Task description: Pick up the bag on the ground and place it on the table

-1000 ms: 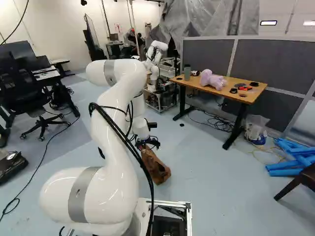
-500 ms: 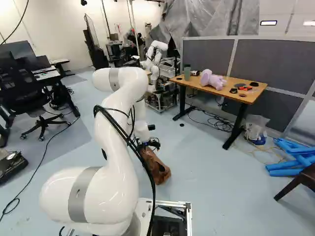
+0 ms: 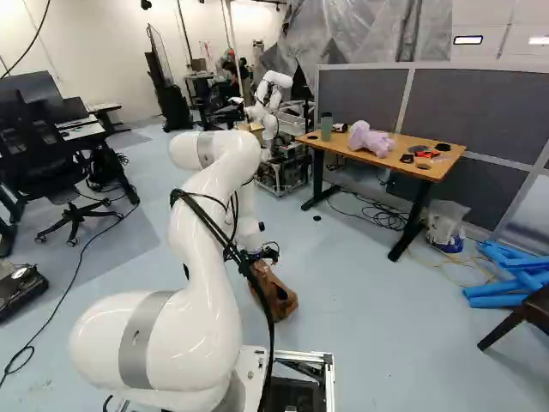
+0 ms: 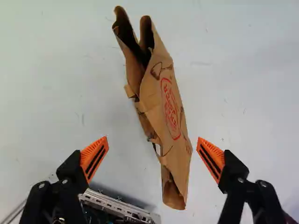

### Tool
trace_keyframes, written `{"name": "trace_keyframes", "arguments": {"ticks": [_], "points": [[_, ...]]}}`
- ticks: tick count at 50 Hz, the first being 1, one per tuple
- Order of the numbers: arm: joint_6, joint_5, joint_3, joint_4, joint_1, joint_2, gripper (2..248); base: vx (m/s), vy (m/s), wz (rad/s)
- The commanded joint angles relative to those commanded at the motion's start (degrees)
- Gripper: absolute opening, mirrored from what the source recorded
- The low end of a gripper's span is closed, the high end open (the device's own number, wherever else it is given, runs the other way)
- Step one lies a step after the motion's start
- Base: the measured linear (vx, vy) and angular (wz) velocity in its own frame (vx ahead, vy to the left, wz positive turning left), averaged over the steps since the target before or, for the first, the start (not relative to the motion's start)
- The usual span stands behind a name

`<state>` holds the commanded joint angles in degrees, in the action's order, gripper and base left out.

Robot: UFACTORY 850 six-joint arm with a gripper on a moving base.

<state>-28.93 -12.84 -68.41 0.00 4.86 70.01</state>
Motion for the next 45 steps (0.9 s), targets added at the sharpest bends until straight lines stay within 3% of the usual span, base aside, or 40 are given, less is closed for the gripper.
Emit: {"name": "trace_keyframes", "arguments": {"ticks": [16, 45], "points": [[-8.7, 0.0, -2.9, 0.0, 0.0, 3.5, 247, 0.0, 0.0, 0.0], [-9.6, 0.0, -8.3, 0.0, 0.0, 9.8, 247, 0.0, 0.0, 0.0]]}}
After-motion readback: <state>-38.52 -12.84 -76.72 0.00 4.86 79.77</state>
